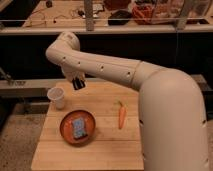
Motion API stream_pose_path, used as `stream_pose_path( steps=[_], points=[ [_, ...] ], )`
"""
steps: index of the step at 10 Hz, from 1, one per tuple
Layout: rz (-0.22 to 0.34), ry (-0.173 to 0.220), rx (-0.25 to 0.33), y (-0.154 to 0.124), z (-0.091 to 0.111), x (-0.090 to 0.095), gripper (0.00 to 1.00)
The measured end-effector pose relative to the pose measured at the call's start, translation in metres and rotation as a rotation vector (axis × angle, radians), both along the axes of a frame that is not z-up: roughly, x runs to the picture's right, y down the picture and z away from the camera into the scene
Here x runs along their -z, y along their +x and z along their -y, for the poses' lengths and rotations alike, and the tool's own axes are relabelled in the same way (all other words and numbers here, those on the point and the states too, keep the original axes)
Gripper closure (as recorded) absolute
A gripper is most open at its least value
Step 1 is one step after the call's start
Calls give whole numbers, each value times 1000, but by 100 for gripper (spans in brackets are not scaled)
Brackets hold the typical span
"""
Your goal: Place the eraser in the ceramic cup
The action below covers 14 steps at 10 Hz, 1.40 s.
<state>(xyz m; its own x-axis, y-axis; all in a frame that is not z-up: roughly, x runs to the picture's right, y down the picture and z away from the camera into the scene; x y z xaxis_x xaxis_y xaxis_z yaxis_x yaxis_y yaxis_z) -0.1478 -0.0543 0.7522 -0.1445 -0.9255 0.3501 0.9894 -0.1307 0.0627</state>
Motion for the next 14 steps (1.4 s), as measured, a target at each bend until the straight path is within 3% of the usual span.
stream_pose_path(
  steps=[8,14],
  points=[
    [42,-10,37,-29,-8,-4,100],
    [74,-43,61,-49,-20,-10,100]
  ],
)
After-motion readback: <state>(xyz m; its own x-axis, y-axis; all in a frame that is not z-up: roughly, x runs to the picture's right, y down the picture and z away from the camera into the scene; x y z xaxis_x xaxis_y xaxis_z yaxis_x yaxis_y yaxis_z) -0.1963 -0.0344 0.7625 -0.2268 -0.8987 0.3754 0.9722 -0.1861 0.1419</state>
